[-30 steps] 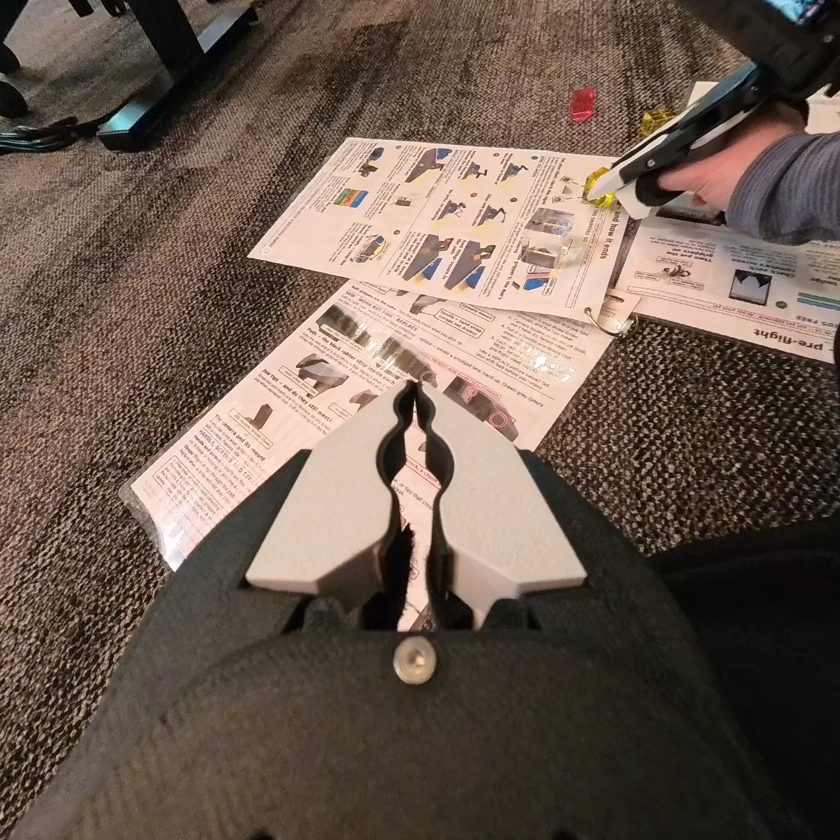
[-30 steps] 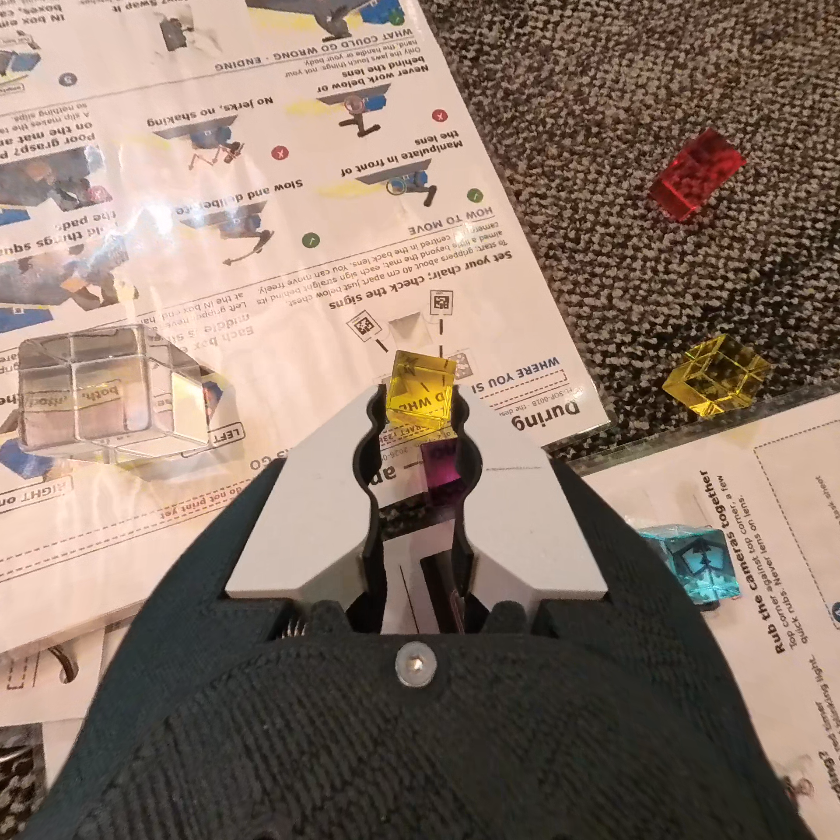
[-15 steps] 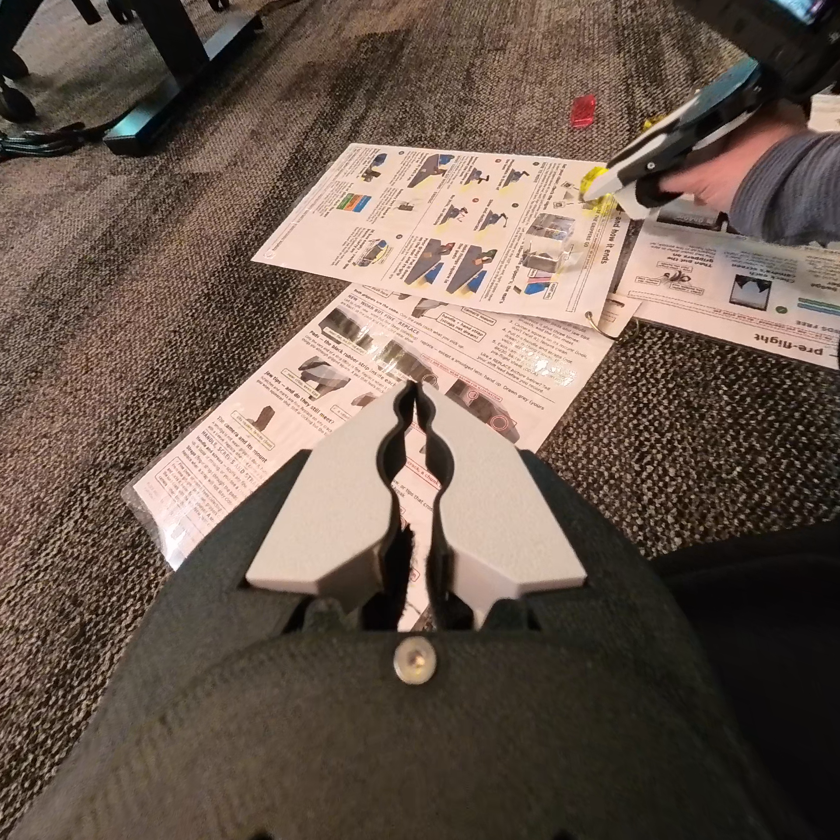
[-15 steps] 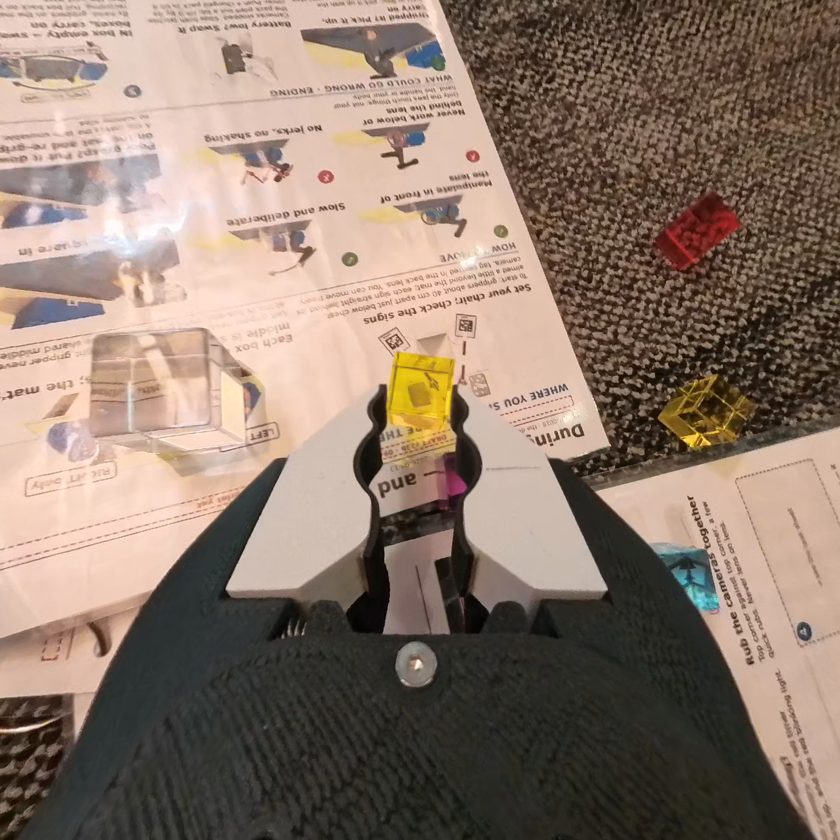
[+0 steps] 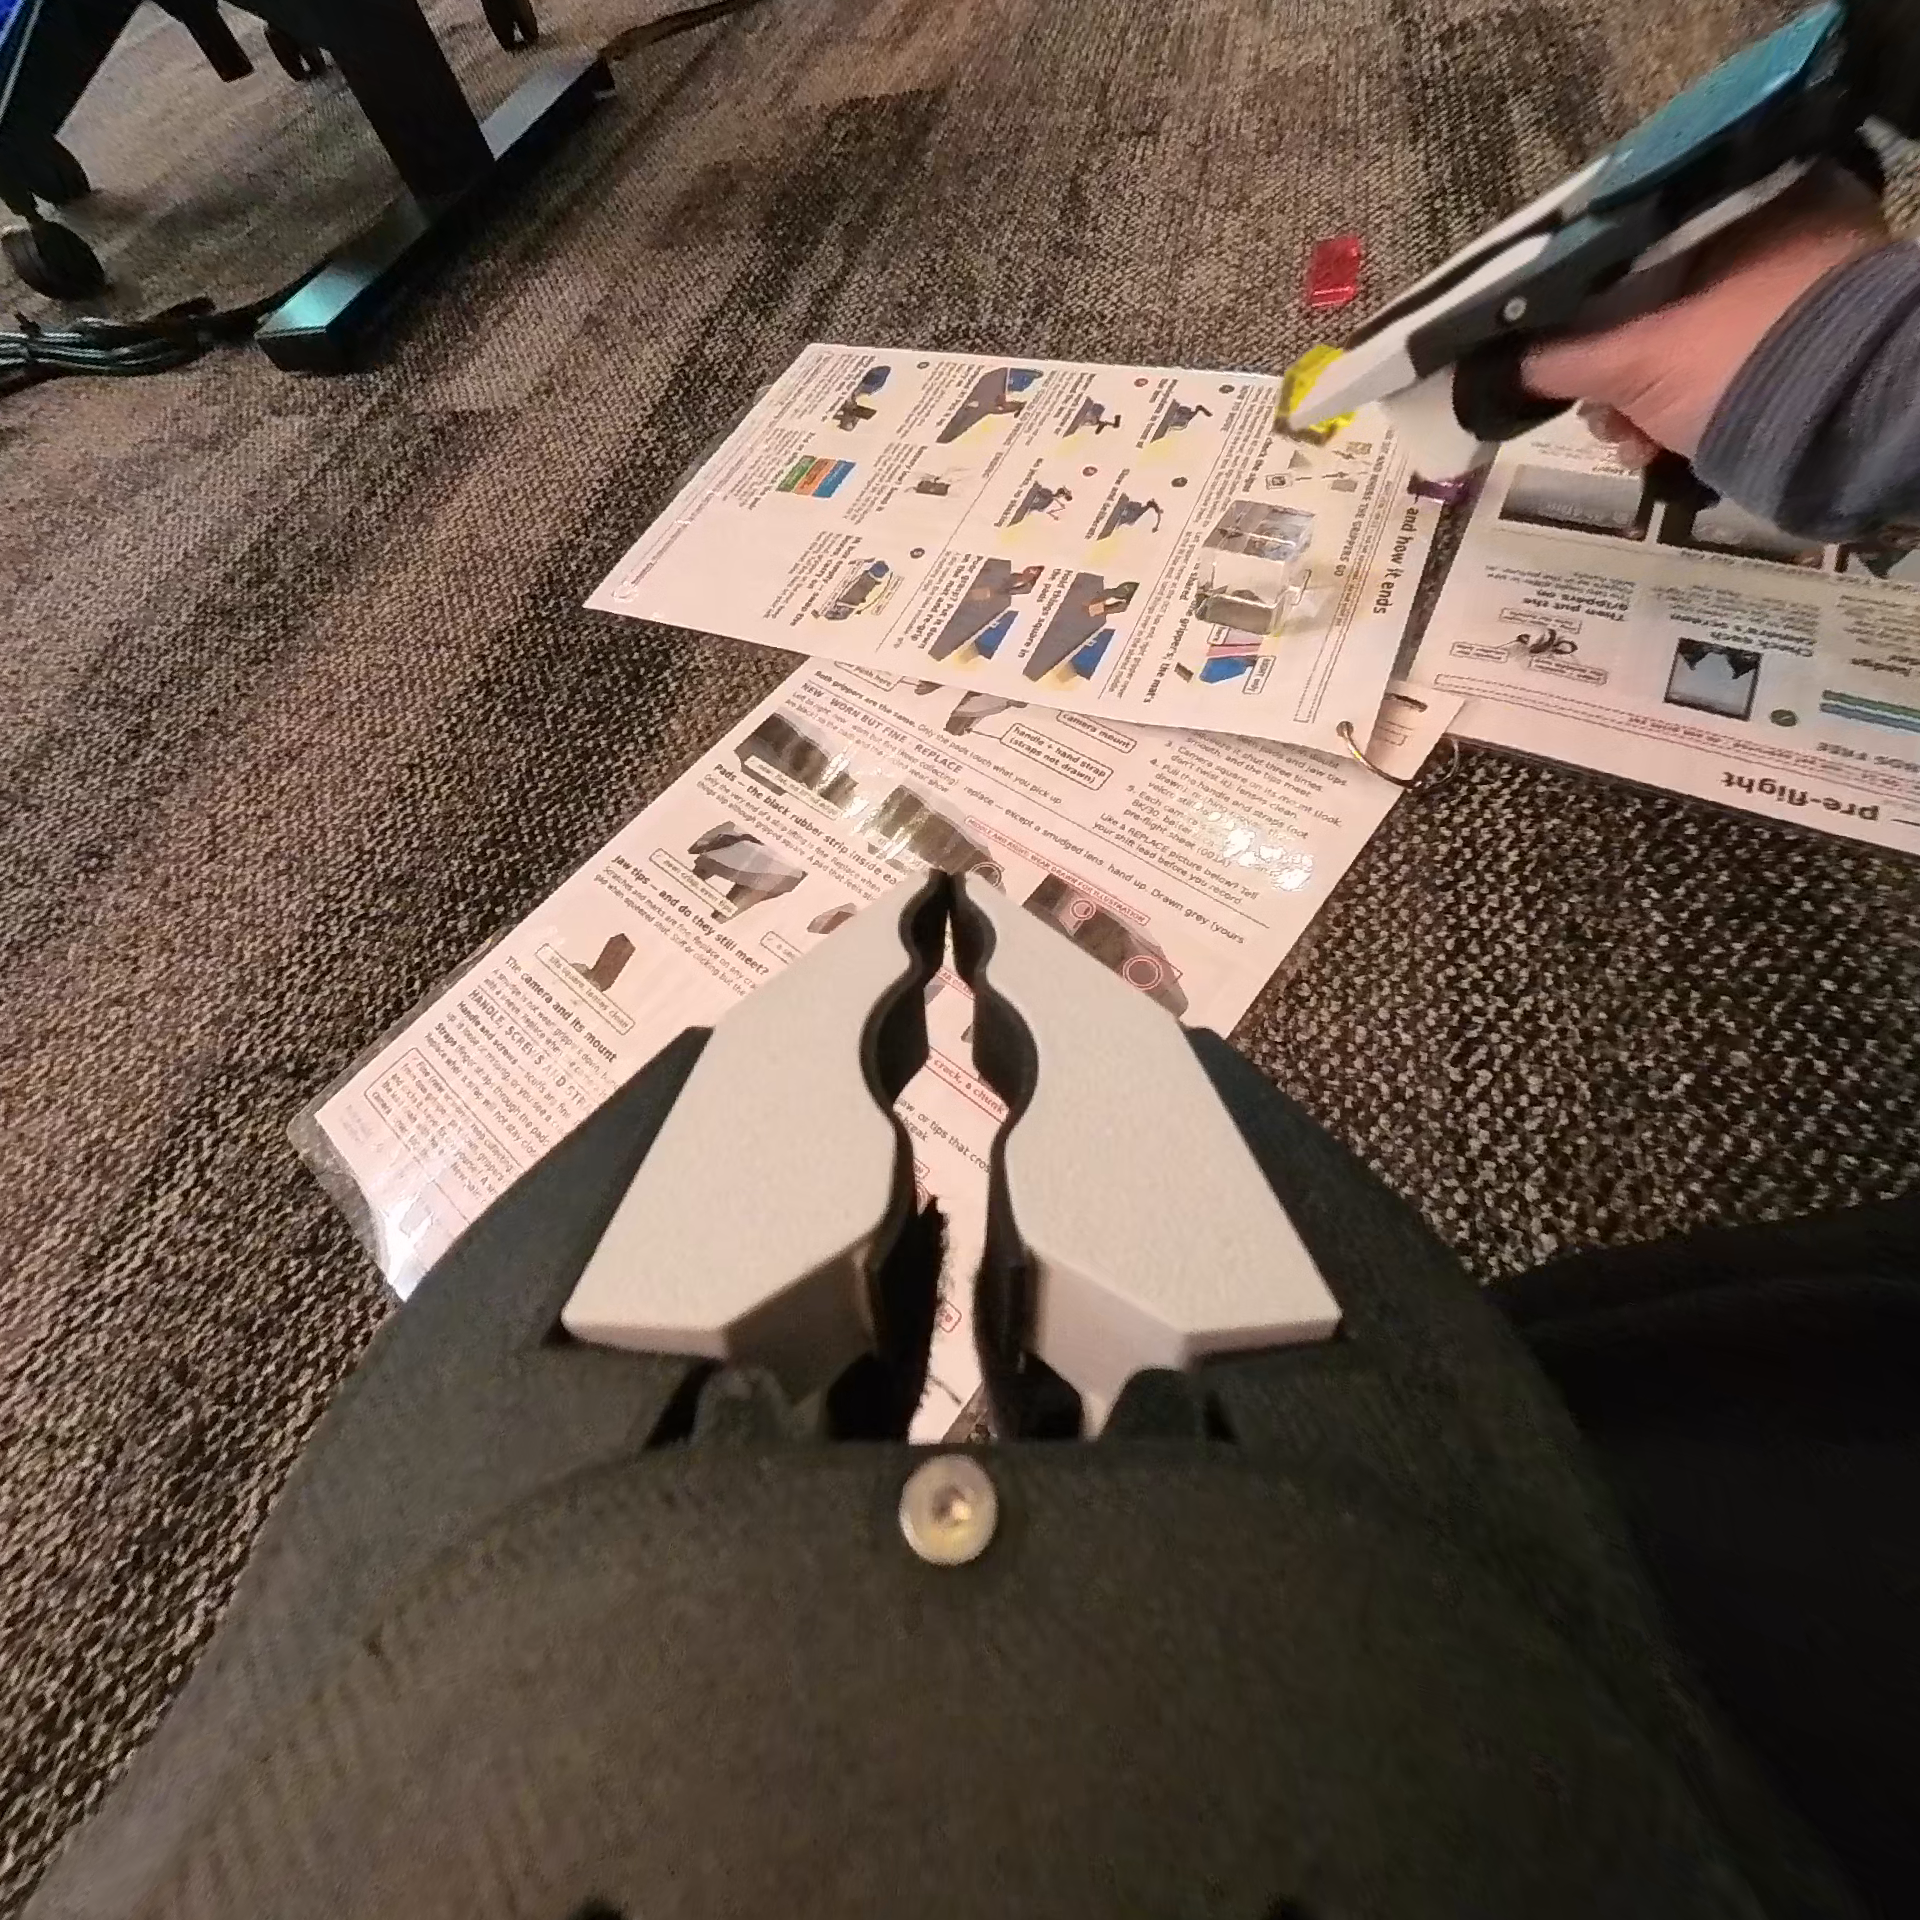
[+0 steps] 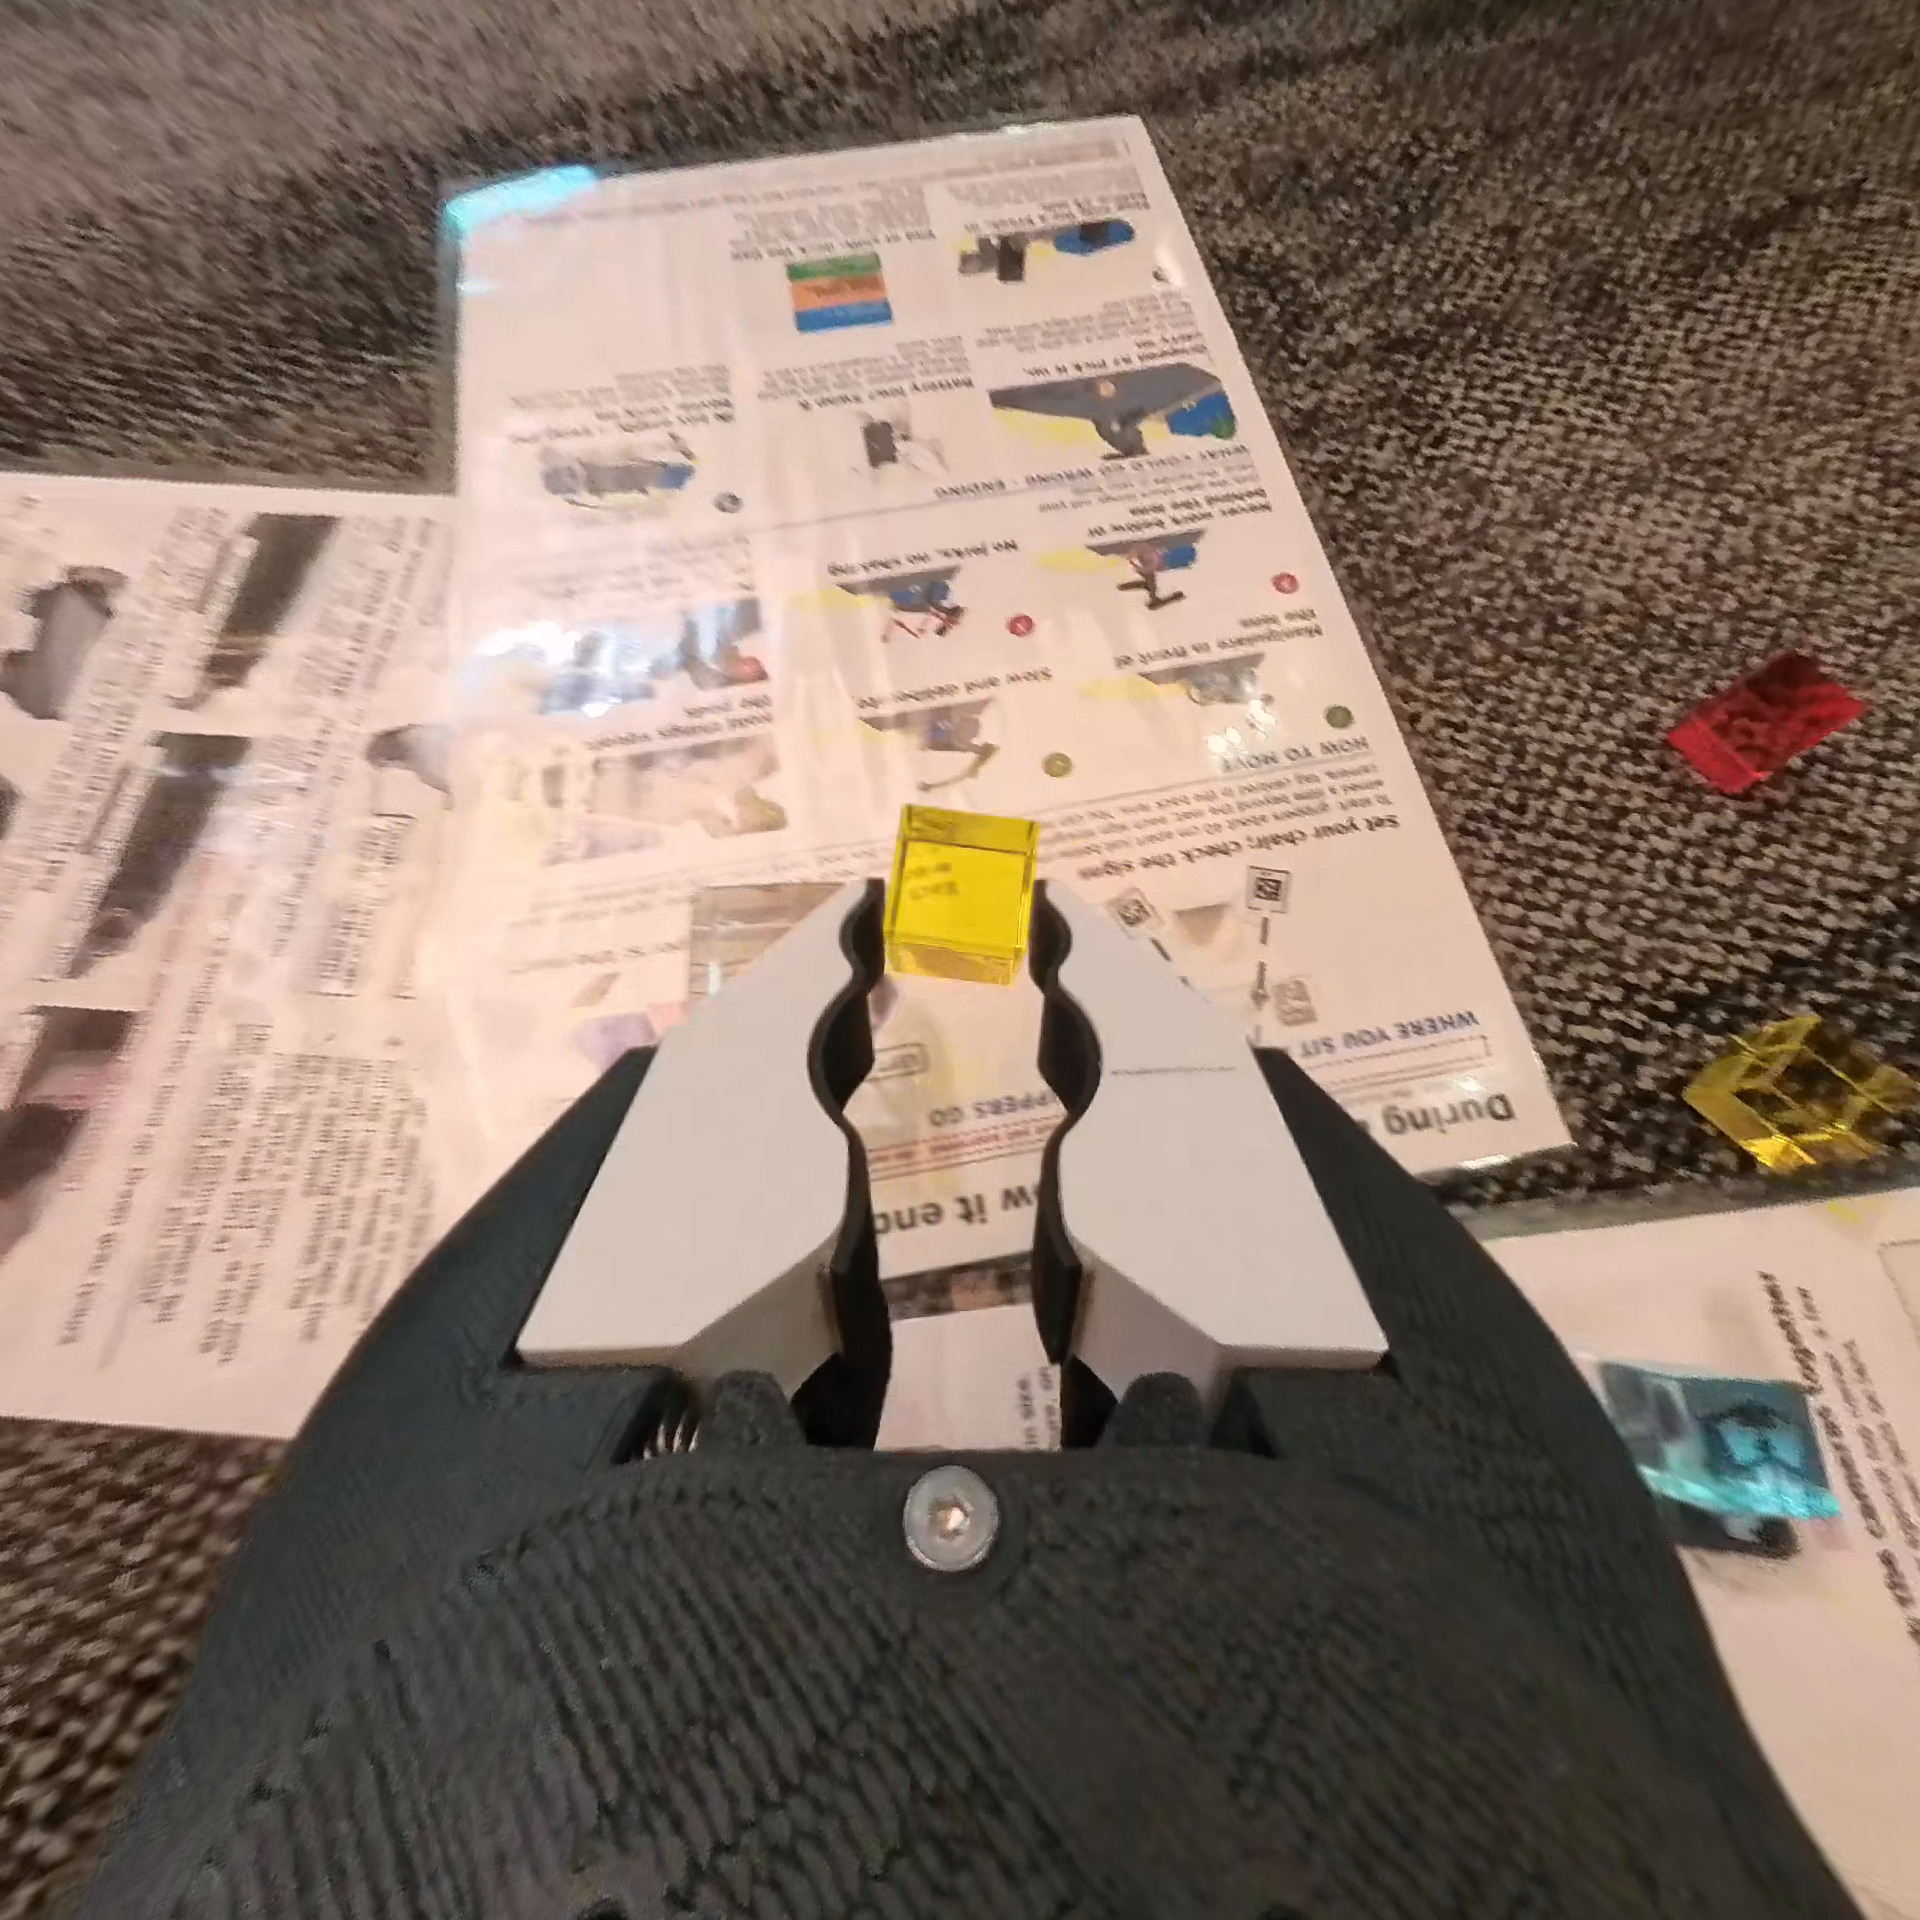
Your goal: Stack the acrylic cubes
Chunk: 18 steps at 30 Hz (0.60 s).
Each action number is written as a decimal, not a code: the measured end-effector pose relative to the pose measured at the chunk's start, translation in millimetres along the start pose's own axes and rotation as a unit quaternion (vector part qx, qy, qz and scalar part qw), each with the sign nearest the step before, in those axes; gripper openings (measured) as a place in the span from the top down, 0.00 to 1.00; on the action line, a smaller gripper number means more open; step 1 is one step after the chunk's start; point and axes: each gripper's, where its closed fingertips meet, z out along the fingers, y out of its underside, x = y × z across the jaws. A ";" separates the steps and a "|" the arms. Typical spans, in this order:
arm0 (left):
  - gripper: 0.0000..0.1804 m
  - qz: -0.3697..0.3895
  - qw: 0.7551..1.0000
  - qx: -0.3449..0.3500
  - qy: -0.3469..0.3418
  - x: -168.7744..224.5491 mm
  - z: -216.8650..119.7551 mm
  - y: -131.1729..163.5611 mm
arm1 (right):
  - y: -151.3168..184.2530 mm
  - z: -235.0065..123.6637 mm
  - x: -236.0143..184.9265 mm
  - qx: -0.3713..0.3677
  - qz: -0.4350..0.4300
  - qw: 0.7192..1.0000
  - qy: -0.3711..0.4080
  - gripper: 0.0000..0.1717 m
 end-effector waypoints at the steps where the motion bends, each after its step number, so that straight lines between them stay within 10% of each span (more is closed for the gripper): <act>1: 1.00 0.000 1.000 0.000 0.000 -0.2 -0.1 0.0 | -2.4 -1.0 -5.7 0.002 -0.002 1.000 -0.007 0.85; 18: 1.00 -0.001 1.000 0.000 0.000 -0.2 0.0 -0.2 | 11.6 1.5 -43.1 -0.038 -0.065 0.996 -0.050 0.85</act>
